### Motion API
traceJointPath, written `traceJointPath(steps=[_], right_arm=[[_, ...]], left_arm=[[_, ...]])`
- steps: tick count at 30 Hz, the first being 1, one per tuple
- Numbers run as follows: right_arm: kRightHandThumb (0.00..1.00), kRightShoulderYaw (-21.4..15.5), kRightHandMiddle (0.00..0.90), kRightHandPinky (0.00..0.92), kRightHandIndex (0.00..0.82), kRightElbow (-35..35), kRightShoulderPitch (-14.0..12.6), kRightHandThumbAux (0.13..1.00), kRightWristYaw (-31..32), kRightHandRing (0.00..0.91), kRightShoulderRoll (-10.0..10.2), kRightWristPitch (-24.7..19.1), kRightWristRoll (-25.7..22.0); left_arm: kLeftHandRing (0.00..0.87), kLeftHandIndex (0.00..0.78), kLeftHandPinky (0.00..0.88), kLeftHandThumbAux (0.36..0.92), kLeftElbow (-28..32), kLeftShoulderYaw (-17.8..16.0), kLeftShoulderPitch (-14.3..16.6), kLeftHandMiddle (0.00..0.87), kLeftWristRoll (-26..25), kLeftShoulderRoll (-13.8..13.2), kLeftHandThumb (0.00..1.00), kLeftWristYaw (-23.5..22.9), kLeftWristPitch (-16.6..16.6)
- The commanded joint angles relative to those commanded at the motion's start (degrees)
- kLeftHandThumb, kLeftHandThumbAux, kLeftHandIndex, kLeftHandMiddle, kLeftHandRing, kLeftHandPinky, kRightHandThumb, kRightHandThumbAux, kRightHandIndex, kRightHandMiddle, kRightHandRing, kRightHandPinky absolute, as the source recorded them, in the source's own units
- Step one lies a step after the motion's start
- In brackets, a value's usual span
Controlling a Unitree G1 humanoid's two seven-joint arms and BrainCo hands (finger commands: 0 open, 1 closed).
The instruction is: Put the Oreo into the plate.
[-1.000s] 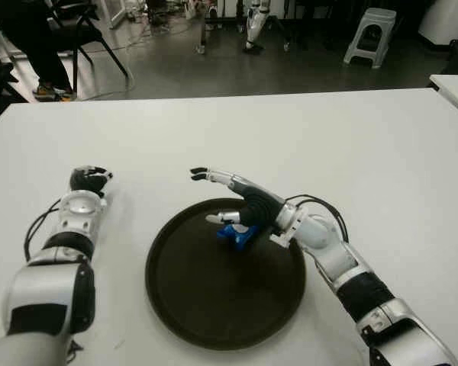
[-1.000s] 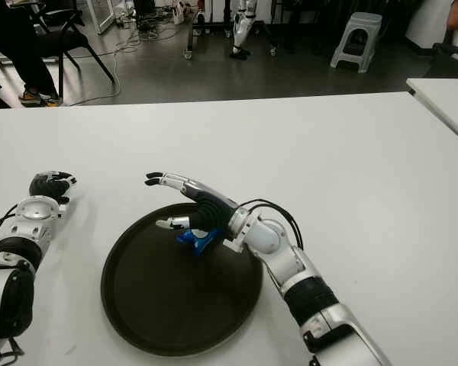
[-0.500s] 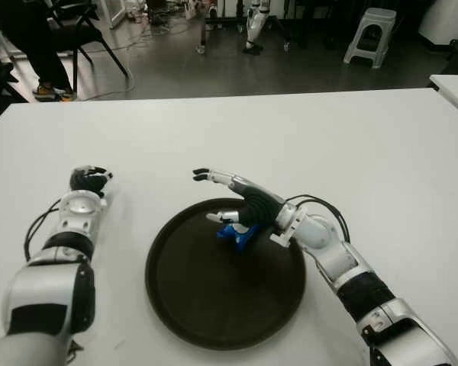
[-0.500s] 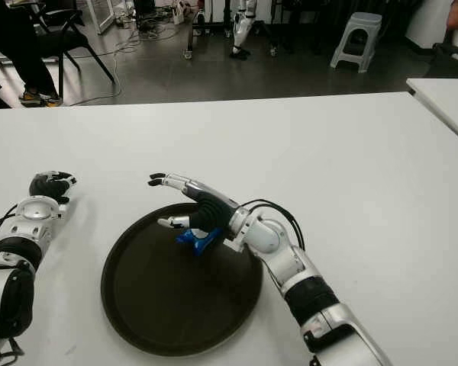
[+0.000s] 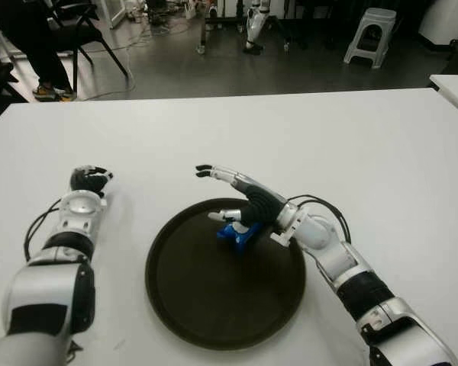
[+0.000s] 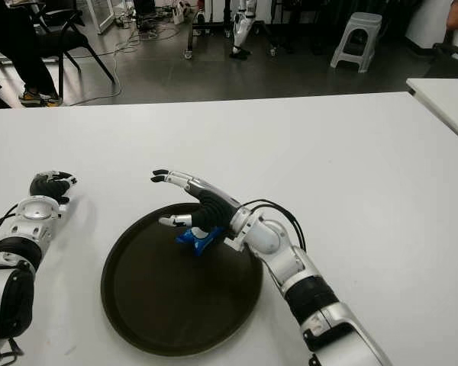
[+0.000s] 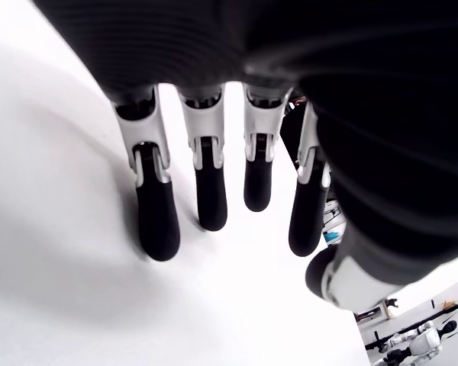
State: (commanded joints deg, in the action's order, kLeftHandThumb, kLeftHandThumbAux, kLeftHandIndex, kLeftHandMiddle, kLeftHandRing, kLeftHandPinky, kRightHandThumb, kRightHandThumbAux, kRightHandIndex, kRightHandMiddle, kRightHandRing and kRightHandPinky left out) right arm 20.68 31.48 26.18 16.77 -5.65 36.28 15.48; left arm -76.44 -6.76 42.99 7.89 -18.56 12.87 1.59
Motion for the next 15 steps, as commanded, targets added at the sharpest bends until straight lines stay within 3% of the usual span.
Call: traceJointPath(steps=[8,12,15], right_arm=[[0.286,-0.3,0.0,0.0,0.0,1.7,0.9,0.422,-0.9,0.0,-0.4,1.4,0.6],[0.277,-1.6,0.0,0.0,0.0,5.2,2.9,0.416,-4.3,0.0,-1.9,2.6,2.5],[0.281,-3.7,0.0,0.0,0.0,10.4,6.4,0.412,-7.3,0.0,-3.4,3.5,3.0]], left_arm=[[0.201,0.399,0.223,0.721,0.0,-0.4,-0.1,0.185,-0.3,0.2,0.678,0.0,0.3],[0.21,0.399,0.232,0.72,0.0,-0.2,-0.1,0.191,-0.1,0.2,0.681,0.3,0.3],[0.215,0.399,0.232,0.72,0.1,-0.1,-0.1,0.194,0.0,0.4,0.682,0.6,0.4]])
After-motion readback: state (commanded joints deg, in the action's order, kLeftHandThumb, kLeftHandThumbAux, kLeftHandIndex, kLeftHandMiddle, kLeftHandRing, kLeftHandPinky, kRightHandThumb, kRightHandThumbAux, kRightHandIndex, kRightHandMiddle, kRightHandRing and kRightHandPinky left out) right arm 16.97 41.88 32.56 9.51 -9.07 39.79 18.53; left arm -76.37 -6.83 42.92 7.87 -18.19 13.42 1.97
